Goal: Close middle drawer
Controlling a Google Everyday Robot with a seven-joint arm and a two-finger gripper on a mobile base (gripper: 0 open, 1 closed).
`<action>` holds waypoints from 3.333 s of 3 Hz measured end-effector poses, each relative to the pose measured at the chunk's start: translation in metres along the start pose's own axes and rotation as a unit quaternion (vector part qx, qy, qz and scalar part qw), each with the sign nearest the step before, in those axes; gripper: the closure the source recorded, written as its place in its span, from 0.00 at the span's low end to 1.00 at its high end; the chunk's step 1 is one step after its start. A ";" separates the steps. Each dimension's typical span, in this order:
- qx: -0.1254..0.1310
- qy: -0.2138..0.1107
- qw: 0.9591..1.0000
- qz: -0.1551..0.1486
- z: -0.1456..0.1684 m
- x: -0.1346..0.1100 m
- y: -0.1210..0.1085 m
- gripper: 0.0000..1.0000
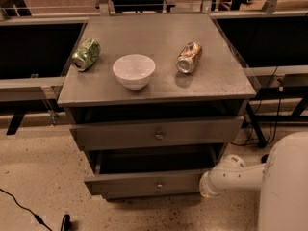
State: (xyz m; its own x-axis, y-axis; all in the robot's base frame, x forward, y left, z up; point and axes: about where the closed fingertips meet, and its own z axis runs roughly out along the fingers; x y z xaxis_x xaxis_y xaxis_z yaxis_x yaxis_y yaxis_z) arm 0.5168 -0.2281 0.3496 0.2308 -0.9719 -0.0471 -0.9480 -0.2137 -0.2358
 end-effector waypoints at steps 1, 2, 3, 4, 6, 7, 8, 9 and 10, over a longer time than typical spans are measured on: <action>-0.035 -0.012 0.999 0.030 0.004 -0.001 0.008 1.00; -0.032 -0.031 0.999 0.025 0.006 -0.007 0.008 1.00; -0.024 -0.049 0.998 -0.001 0.010 -0.024 -0.002 1.00; -0.024 -0.049 0.998 -0.001 0.010 -0.024 -0.002 1.00; -0.045 -0.038 0.998 0.007 0.024 -0.027 0.014 1.00; -0.048 -0.042 0.998 0.015 0.025 -0.031 0.023 1.00; -0.050 -0.043 0.998 0.020 0.028 -0.029 0.023 1.00; -0.038 -0.049 0.998 0.022 0.030 -0.026 0.003 1.00; -0.037 -0.050 0.998 0.022 0.030 -0.027 0.004 1.00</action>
Offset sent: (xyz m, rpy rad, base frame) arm -0.0008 0.0140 -0.0036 0.1136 0.0595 0.0004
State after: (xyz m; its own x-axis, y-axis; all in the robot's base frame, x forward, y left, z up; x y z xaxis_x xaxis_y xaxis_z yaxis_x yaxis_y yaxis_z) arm 0.5131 -0.1994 0.3210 0.2056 -0.9666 -0.1529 -0.9705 -0.1813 -0.1591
